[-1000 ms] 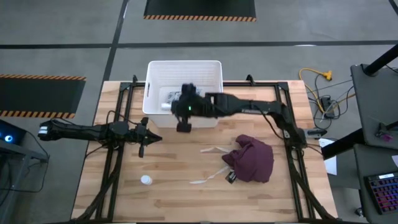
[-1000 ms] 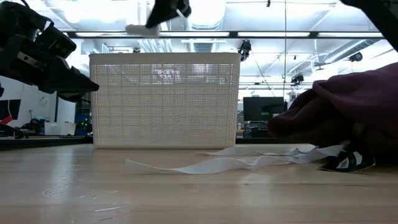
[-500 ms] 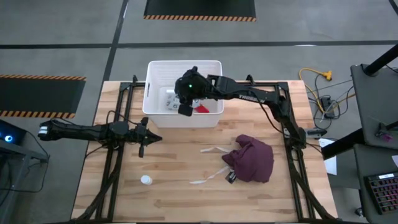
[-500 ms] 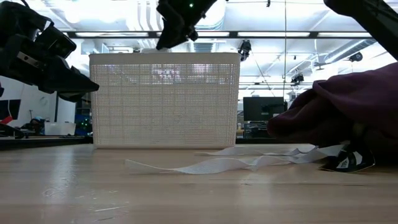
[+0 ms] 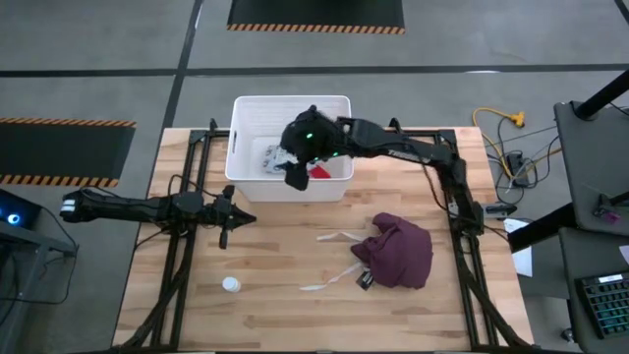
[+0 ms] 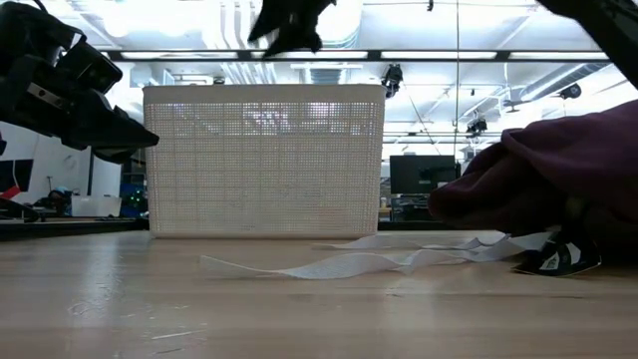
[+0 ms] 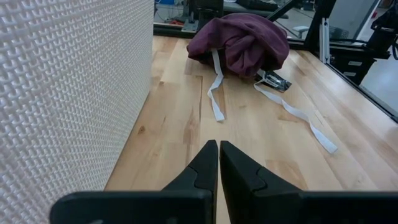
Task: Pick & place medical supplies in basket/bin
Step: Put the white pill bottle into the white bin
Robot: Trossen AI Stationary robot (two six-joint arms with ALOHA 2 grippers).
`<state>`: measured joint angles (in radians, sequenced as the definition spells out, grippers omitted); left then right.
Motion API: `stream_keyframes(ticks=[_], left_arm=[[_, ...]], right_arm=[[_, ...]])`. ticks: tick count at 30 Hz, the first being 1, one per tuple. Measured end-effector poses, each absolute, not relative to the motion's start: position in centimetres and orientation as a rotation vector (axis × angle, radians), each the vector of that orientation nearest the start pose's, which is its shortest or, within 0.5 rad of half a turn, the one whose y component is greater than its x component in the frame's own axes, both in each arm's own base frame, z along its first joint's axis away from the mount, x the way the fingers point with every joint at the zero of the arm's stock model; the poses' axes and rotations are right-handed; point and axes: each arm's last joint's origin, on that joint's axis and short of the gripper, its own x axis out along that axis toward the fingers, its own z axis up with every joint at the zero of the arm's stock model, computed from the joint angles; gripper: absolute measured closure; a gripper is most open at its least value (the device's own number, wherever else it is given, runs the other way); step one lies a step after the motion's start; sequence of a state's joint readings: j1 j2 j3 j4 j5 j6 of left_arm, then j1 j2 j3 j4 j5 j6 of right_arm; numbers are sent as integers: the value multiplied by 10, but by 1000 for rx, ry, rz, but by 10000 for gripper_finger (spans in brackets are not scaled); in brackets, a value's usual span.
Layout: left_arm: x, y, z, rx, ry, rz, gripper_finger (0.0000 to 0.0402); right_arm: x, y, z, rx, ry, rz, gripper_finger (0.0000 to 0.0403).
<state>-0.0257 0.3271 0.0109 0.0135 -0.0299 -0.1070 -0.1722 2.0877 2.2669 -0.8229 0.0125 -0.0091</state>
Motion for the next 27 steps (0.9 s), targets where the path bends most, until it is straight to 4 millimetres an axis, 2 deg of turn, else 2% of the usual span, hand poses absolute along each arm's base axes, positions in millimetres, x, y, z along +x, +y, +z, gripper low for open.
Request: stream_keyframes(ticks=[3,5,8,13,18,22,27], left_arm=[[114,-2,140,-98,302,20,402],[114,-2,140,-98,302,20,402],[114,-2,140,-98,302,20,402],[114,-2,140,-98,301,20,402],[114,-2,140,-98,301,20,402],[114,-2,141,-98,299,20,401],[114,-2,141,-98,298,21,402]], right_arm=[[440,-62,410,26,488,-51,168],[429,-48,425,-17,411,-13,184],[411,-30,424,-41,379,-2,208],[366,-17,390,39,379,-5,246],[307,-11,351,152,241,-5,279],[253,-10,318,202,126,-42,300],[197,-10,266,231,83,-110,321]])
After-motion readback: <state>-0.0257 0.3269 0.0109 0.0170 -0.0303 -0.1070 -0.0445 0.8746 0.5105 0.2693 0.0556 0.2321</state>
